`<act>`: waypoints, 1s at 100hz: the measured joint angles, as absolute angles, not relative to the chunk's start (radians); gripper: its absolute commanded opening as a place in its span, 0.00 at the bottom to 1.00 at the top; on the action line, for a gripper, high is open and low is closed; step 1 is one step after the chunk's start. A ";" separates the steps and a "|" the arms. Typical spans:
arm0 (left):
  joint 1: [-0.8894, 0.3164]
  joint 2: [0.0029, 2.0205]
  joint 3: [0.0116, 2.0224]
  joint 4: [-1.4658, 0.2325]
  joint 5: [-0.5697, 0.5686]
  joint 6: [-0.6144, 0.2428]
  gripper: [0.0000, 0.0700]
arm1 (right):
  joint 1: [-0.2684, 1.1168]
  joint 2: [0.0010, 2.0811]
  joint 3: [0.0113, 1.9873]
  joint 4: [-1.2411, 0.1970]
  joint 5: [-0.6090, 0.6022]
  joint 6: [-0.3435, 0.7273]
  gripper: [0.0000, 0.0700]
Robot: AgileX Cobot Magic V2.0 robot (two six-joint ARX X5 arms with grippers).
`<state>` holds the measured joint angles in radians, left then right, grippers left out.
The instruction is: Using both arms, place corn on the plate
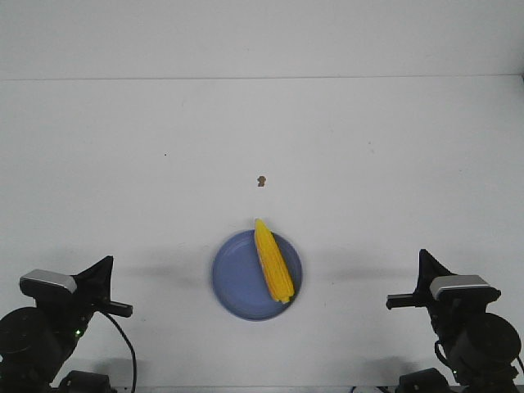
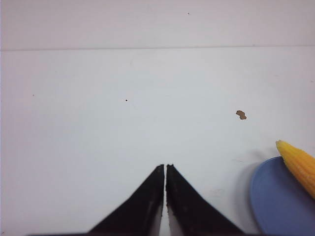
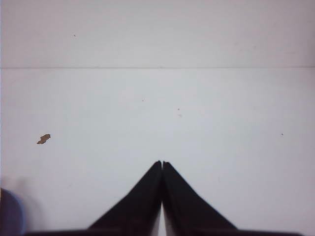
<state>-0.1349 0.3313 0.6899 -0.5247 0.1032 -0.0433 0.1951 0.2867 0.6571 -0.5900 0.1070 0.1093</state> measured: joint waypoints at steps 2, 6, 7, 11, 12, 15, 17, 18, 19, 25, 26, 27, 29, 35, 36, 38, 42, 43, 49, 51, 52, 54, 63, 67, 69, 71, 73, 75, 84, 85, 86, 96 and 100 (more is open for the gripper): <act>-0.135 0.331 0.690 -0.525 0.103 -0.043 0.02 | 0.195 0.287 0.657 -0.590 0.107 0.109 0.00; -0.135 0.331 0.690 -0.525 0.103 -0.043 0.02 | 0.195 0.287 0.657 -0.590 0.107 0.109 0.00; -0.135 0.331 0.690 -0.525 0.103 -0.043 0.02 | 0.195 0.287 0.657 -0.590 0.107 0.109 0.00; -0.135 0.331 0.690 -0.525 0.103 -0.043 0.02 | 0.195 0.287 0.657 -0.590 0.107 0.109 0.00; -0.135 0.331 0.690 -0.525 0.103 -0.043 0.02 | 0.195 0.287 0.657 -0.590 0.107 0.109 0.00; -0.135 0.331 0.690 -0.525 0.103 -0.043 0.02 | 0.195 0.287 0.657 -0.590 0.107 0.109 0.00; -0.135 0.331 0.690 -0.525 0.103 -0.043 0.02 | 0.195 0.287 0.657 -0.590 0.107 0.109 0.00; -0.135 0.331 0.690 -0.525 0.103 -0.043 0.02 | 0.195 0.287 0.657 -0.590 0.107 0.109 0.00; -0.135 0.331 0.690 -0.525 0.103 -0.043 0.02 | 0.195 0.287 0.657 -0.590 0.107 0.109 0.00; -0.135 0.331 0.690 -0.525 0.103 -0.043 0.02 | 0.195 0.287 0.657 -0.590 0.107 0.109 0.00; -0.135 0.331 0.690 -0.525 0.103 -0.043 0.02 | 0.195 0.287 0.657 -0.590 0.107 0.109 0.00; -0.135 0.331 0.690 -0.525 0.103 -0.043 0.02 | 0.195 0.287 0.657 -0.590 0.107 0.109 0.00; -0.135 0.331 0.690 -0.525 0.103 -0.043 0.02 | 0.195 0.287 0.657 -0.590 0.107 0.109 0.00; -0.135 0.331 0.690 -0.525 0.103 -0.043 0.02 | 0.195 0.287 0.657 -0.590 0.107 0.109 0.00; -0.135 0.331 0.690 -0.525 0.103 -0.043 0.02 | 0.195 0.287 0.657 -0.590 0.107 0.109 0.00; -0.135 0.331 0.690 -0.524 0.103 -0.043 0.02 | 0.195 0.287 0.657 -0.590 0.107 0.109 0.00; -0.135 0.331 0.690 -0.523 0.103 -0.043 0.02 | 0.195 0.287 0.657 -0.590 0.107 0.109 0.00; -0.135 0.331 0.690 -0.521 0.103 -0.043 0.02 | 0.195 0.287 0.657 -0.590 0.107 0.109 0.00; -0.135 0.329 0.690 -0.502 0.103 -0.038 0.02 | 0.195 0.287 0.657 -0.590 0.107 0.109 0.00; -0.135 0.327 0.690 -0.492 0.103 -0.036 0.02 | 0.195 0.287 0.657 -0.590 0.107 0.109 0.00; -0.135 0.327 0.690 -0.487 0.103 -0.035 0.02 | 0.195 0.287 0.657 -0.590 0.107 0.109 0.00; -0.135 0.326 0.690 -0.476 0.103 -0.035 0.02 | 0.195 0.287 0.657 -0.590 0.107 0.109 0.00; -0.135 0.315 0.688 -0.436 0.103 -0.033 0.02 | 0.195 0.287 0.657 -0.590 0.107 0.109 0.00; -0.135 0.307 0.678 -0.402 0.103 -0.032 0.02 | 0.195 0.287 0.657 -0.590 0.107 0.109 0.00; -0.135 0.302 0.671 -0.386 0.103 -0.031 0.02 | 0.195 0.287 0.657 -0.590 0.107 0.109 0.00; -0.135 0.295 0.662 -0.369 0.103 -0.031 0.02 | 0.195 0.287 0.657 -0.590 0.107 0.109 0.00; -0.135 0.289 0.651 -0.353 0.103 -0.031 0.02 | 0.195 0.287 0.657 -0.590 0.107 0.109 0.00; -0.135 0.281 0.640 -0.339 0.103 -0.031 0.02 | 0.195 0.287 0.657 -0.590 0.107 0.109 0.00; -0.134 0.248 0.579 -0.281 0.103 -0.031 0.02 | 0.195 0.287 0.657 -0.590 0.107 0.109 0.00; -0.133 0.244 0.572 -0.273 0.103 -0.031 0.02 | 0.195 0.287 0.657 -0.590 0.107 0.109 0.00; -0.133 0.240 0.564 -0.266 0.103 -0.031 0.02 | 0.195 0.287 0.657 -0.590 0.107 0.109 0.00; -0.123 0.192 0.491 -0.186 0.103 -0.031 0.02 | 0.195 0.287 0.657 -0.590 0.107 0.109 0.00; -0.119 0.171 0.460 -0.153 0.103 -0.026 0.02 | 0.195 0.287 0.657 -0.590 0.107 0.109 0.00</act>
<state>-0.1192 0.1711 0.4599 -0.1532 0.1032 -0.0261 0.1951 0.2867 0.6571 -0.5900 0.1070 0.1093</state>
